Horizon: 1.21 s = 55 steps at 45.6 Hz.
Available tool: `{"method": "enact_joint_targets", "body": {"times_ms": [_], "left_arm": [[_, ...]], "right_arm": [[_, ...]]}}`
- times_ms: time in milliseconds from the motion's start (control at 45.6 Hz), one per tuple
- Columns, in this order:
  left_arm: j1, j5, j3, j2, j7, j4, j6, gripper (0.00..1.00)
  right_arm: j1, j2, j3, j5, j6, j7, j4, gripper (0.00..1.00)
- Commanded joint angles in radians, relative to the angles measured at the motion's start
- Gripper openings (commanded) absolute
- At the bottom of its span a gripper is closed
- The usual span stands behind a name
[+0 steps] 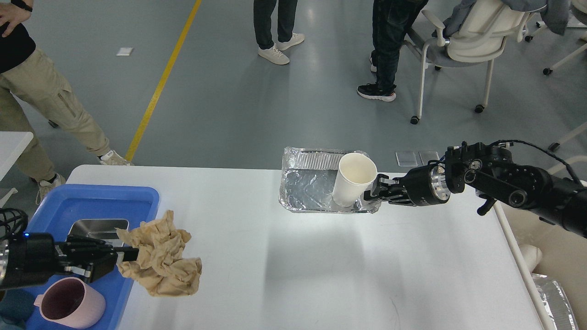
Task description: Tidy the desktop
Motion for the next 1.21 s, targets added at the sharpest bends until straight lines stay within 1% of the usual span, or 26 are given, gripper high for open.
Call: {"method": "enact_joint_targets", "body": {"times_ms": [0,132,241,285,329,417,460,614,745,833,965,1118,1184], "left_arm": [[-0.002,-0.119,-0.072,0.025,-0.019,-0.010,0.002,0.02],[-0.005,-0.245,-0.189,0.026,-0.019,-0.012,-0.010,0.03],[-0.020,-0.320,-0.293,0.011,-0.004,-0.010,-0.026,0.04],[-0.037,-0.340,-0.330,-0.007,0.001,-0.009,-0.045,0.04],[-0.065,-0.356,-0.362,-0.038,0.019,-0.005,-0.076,0.04],[-0.125,-0.360,-0.408,-0.096,0.070,-0.002,-0.156,0.05],[-0.154,-0.360,-0.428,-0.122,0.087,0.004,-0.188,0.05],[-0.266,-0.344,-0.416,-0.211,0.145,0.037,-0.239,0.05],[-0.341,-0.263,-0.392,-0.334,0.194,0.086,-0.279,0.07],[-0.379,-0.161,-0.370,-0.406,0.200,0.129,-0.311,0.07],[-0.401,-0.058,-0.359,-0.517,0.205,0.177,-0.326,0.07],[-0.438,-0.017,-0.336,-0.604,0.242,0.202,-0.352,0.08],[-0.453,-0.017,-0.332,-0.635,0.245,0.203,-0.352,0.08]], "right_arm": [[0.001,0.001,0.000,0.000,0.000,0.000,0.000,0.00],[0.001,-0.001,0.000,0.000,0.000,0.000,0.000,0.00],[0.004,-0.002,0.000,0.000,0.000,0.000,0.000,0.00],[0.005,-0.002,0.000,0.000,0.000,0.000,0.002,0.00],[0.007,-0.002,0.000,0.000,0.000,0.000,0.002,0.00],[0.010,-0.002,0.000,0.000,0.000,0.000,0.002,0.00],[0.012,-0.002,0.000,0.000,0.000,0.000,0.003,0.00],[0.016,-0.002,0.000,0.000,0.000,0.000,0.005,0.00],[0.018,-0.004,0.000,0.000,0.000,0.000,0.005,0.00],[0.018,-0.004,0.000,0.000,0.000,0.000,0.005,0.00],[0.018,-0.004,0.002,0.000,0.000,0.000,0.005,0.00],[0.018,-0.012,0.005,0.000,0.000,0.002,0.006,0.00],[0.018,-0.013,0.005,0.000,0.000,0.002,0.005,0.00]]}}
